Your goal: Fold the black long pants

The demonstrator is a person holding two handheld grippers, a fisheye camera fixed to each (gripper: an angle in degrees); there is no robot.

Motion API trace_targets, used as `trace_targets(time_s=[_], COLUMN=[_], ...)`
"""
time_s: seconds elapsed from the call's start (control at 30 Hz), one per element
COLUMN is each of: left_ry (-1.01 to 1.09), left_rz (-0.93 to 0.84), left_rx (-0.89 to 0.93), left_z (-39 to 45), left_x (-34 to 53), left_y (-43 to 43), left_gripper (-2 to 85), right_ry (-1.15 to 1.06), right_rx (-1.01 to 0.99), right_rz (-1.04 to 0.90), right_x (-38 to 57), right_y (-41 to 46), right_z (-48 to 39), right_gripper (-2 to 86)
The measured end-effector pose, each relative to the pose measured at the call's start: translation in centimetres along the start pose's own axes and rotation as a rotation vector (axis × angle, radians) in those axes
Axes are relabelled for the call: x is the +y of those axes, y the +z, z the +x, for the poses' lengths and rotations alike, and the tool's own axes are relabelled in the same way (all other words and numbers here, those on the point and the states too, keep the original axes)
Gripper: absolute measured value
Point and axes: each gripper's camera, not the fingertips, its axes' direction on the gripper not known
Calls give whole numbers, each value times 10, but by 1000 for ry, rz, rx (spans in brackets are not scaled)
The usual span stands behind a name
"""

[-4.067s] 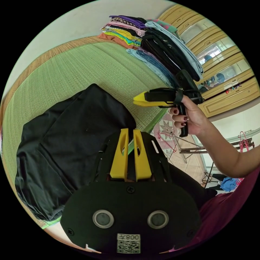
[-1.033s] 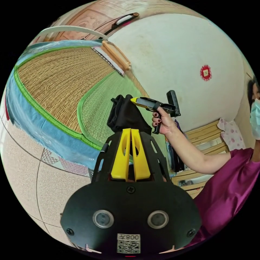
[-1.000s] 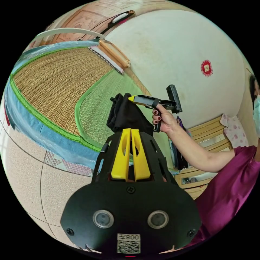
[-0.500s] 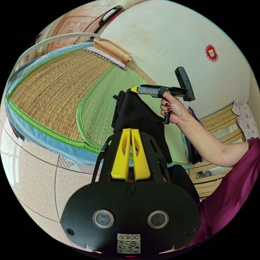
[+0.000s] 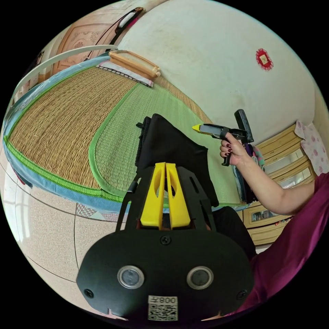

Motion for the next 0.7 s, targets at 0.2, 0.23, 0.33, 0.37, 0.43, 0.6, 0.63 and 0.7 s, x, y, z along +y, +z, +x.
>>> trace_targets(time_s=[0.2, 0.23, 0.33, 0.37, 0.43, 0.6, 0.63, 0.7], left_ry=[-8, -10, 0, 4, 4, 15, 21, 17], left_rz=[-39, -41, -53, -55, -59, -75, -79, -82], left_rx=[-37, -36, -60, -66, -68, -81, -93, -95], left_z=[-2, -1, 7, 11, 14, 27, 32, 36], left_x=[4, 5, 6, 6, 5, 3, 3, 2], left_y=[26, 28, 33, 36, 41, 51, 53, 56], left_gripper=[1, 0, 0, 0, 0, 0, 0, 0], right_ry=[209, 210, 147, 103, 64, 120, 119, 115], right_rx=[70, 57, 38, 62, 151, 124, 133, 136], right_rz=[-46, -43, 2, 6, -22, -6, -1, -16], right_x=[56, 58, 67, 71, 74, 77, 77, 79], right_y=[13, 14, 10, 10, 20, 41, 42, 51], right_z=[62, 63, 50, 40, 34, 58, 58, 59], right_gripper=[0, 0, 0, 0, 0, 0, 0, 0])
